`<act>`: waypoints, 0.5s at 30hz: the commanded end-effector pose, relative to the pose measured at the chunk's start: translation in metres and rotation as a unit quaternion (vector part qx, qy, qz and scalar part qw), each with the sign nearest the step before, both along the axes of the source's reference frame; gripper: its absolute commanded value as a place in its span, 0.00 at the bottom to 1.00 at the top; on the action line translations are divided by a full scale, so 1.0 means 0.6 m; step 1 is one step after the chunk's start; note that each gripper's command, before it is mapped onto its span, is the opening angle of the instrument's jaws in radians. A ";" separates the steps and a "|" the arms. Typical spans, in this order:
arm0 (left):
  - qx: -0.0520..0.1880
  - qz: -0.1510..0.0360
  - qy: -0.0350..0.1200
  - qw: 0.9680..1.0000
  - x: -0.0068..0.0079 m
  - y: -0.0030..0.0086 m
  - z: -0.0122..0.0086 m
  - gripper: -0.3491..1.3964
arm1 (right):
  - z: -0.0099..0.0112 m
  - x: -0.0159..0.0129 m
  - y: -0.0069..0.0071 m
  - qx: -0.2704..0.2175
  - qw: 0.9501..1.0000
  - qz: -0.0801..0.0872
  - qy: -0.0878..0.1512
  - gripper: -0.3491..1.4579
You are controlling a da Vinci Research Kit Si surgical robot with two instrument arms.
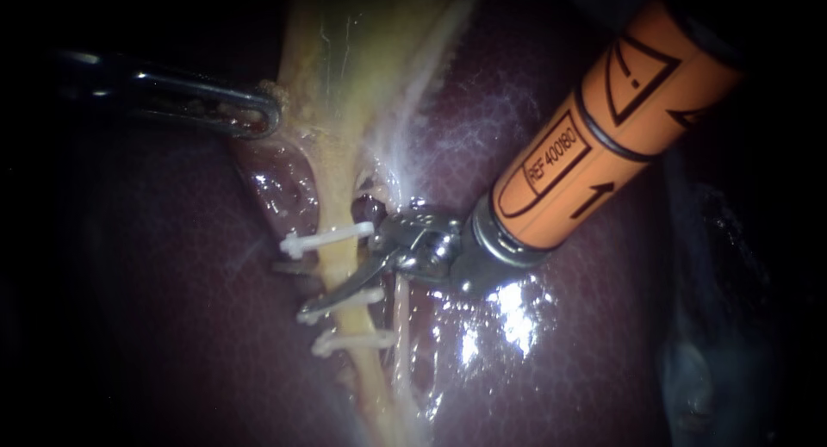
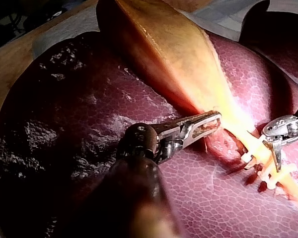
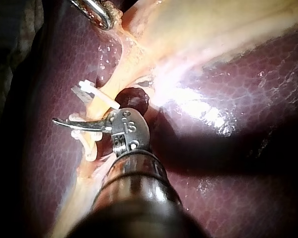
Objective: Go to the cutting position left tube
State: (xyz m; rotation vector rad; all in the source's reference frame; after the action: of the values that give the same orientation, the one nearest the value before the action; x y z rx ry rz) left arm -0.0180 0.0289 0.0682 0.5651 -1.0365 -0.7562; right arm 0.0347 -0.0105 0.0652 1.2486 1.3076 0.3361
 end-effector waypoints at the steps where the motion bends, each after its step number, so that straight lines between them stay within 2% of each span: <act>1: 0.000 0.000 0.000 1.000 0.0000 0.0000 0.0000 0.00 | -0.0009 0.0000 0.0002 0.002 1.000 0.001 0.001 0.91; 11: 0.000 0.000 0.000 1.000 0.0001 0.0000 0.0000 0.00 | -0.0071 0.0005 0.0017 0.001 1.000 0.009 0.019 0.91; 15: 0.000 0.000 0.000 1.000 0.0001 0.0000 0.0000 0.00 | -0.0083 0.0006 0.0021 0.004 1.000 0.011 0.022 0.91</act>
State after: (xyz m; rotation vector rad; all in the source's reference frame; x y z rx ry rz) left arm -0.0179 0.0289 0.0682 0.5650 -1.0365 -0.7562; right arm 0.0351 -0.0093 0.0601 1.2558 1.3602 0.3287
